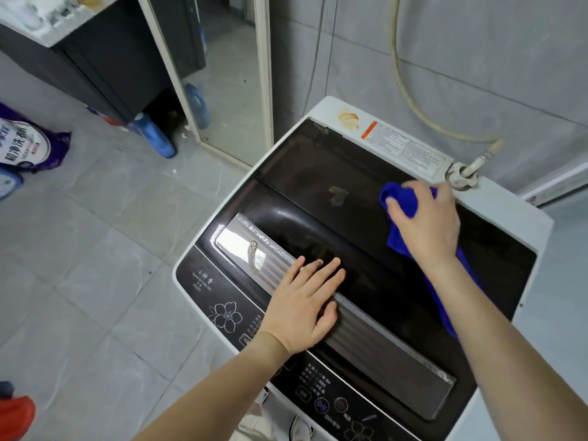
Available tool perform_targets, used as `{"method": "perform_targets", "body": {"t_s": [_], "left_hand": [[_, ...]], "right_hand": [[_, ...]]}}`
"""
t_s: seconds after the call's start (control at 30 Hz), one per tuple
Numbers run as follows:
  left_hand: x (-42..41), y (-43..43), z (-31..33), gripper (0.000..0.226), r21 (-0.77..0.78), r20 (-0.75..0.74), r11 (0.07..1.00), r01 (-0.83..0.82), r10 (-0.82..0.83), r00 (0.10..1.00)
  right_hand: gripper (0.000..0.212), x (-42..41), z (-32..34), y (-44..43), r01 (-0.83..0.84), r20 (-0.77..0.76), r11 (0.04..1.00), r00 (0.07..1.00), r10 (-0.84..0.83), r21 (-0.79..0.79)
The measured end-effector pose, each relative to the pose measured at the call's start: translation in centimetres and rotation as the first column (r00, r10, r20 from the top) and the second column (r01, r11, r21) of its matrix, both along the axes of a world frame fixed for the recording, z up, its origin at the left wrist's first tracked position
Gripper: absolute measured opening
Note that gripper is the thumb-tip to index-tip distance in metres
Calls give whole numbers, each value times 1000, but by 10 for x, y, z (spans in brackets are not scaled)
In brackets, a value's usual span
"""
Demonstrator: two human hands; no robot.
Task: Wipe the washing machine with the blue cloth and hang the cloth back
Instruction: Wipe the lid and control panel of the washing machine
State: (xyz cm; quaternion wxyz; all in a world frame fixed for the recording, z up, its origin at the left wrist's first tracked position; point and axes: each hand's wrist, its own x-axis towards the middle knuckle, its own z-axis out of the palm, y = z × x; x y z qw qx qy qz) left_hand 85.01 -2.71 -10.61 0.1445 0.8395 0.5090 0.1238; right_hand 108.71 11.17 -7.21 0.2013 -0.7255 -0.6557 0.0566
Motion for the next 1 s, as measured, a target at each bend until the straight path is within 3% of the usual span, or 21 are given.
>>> {"method": "perform_targets", "body": {"t_s": [0.07, 0.17, 0.27, 0.33, 0.4, 0.47, 0.53, 0.63, 0.77, 0.83, 0.9, 1.0], "left_hand": [[-1, 0, -1, 52, 8, 5, 1000, 10, -10, 1000], [-2, 1, 2, 52, 11, 8, 1000, 13, -13, 1000], [-2, 0, 4, 52, 17, 2, 1000, 22, -22, 1000], [-2, 1, 2, 52, 30, 7, 999, 19, -19, 1000], [-1, 0, 1, 52, 22, 15, 1000, 11, -11, 1000], [-1, 0, 2, 52, -3, 17, 1000, 11, -11, 1000], [-1, 1, 4, 52, -17, 20, 1000, 17, -17, 1000], [-2, -1, 11, 51, -41, 18, 999, 22, -21, 1000], [-5, 0, 25, 51, -76, 114, 995, 57, -48, 992], [-21, 9, 35, 53, -28, 192, 996, 79, -72, 979], [-49, 37, 46, 53, 71, 216, 997, 36, -51, 975], [-91, 110, 56, 54, 107, 232, 989, -103, 76, 970]], "right_hand": [[38, -38, 6, 22, -21, 46, 1000, 999, 21, 0], [37, -81, 11, 15, -280, 79, 960, 956, 281, -30], [37, -54, 8, -13, -450, 58, 892, 890, 452, -42], [38, -16, 6, -17, -325, 8, 946, 946, 325, -12], [39, 4, 6, -1, -67, -26, 998, 997, 67, -4], [40, -9, 5, 23, 59, 27, 998, 998, -59, -6], [40, -40, 9, 36, 8, 58, 1000, 998, -8, 1], [36, -70, 9, 24, -208, 69, 978, 975, 209, -14], [36, -35, 7, -23, -293, 19, 956, 956, 294, -22], [36, 4, 4, -39, -164, -5, 987, 987, 164, -8], [39, 38, 0, -46, 116, -37, 993, 993, -115, 5], [46, 33, -1, -34, 441, -53, 898, 896, -440, -1]]}}
